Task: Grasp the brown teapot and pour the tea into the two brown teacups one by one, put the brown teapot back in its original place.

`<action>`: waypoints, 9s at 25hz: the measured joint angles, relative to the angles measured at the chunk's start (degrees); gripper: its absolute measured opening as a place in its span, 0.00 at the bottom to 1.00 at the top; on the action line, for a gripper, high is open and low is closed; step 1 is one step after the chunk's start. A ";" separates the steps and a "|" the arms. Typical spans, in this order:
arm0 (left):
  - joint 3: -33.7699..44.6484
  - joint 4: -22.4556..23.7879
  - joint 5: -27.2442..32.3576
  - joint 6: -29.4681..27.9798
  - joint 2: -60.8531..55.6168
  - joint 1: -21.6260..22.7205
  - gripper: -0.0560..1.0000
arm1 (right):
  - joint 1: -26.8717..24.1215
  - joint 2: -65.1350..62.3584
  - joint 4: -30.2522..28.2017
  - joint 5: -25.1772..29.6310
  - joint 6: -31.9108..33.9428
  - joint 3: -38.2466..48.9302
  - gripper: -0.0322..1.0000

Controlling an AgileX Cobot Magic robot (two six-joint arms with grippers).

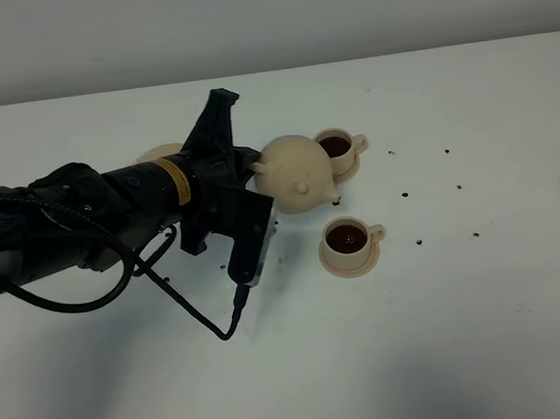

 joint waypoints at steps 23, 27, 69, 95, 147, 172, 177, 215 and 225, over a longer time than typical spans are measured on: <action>0.54 -7.70 3.34 -9.86 -7.00 11.00 0.13 | 0.00 0.00 0.00 0.00 0.00 0.00 0.33; 0.54 -8.68 3.28 -10.96 -7.06 12.73 0.13 | 0.00 0.00 0.00 0.00 0.00 0.00 0.33; 5.87 -24.46 4.54 -63.14 -3.33 19.37 0.13 | 0.00 0.00 0.00 0.00 0.00 0.00 0.33; -0.02 -27.95 4.09 -64.75 8.50 18.23 0.13 | 0.00 0.00 0.00 0.00 0.05 0.00 0.33; -1.92 -28.87 2.31 -61.67 11.88 17.07 0.13 | 0.00 0.00 0.00 0.00 0.06 0.00 0.33; -2.41 -29.03 1.57 -61.09 11.88 17.07 0.28 | 0.00 0.00 0.00 0.00 0.00 0.00 0.33; -2.41 -29.06 1.57 -61.09 11.88 17.07 0.32 | 0.00 0.00 0.00 0.00 0.00 0.00 0.33; 4.91 -30.38 3.91 -55.49 -12.99 28.92 0.36 | 0.00 0.00 0.00 0.00 -0.05 0.00 0.33; 6.67 -30.59 4.12 -55.59 -26.01 34.71 0.36 | 0.00 0.00 0.00 0.00 0.08 0.00 0.33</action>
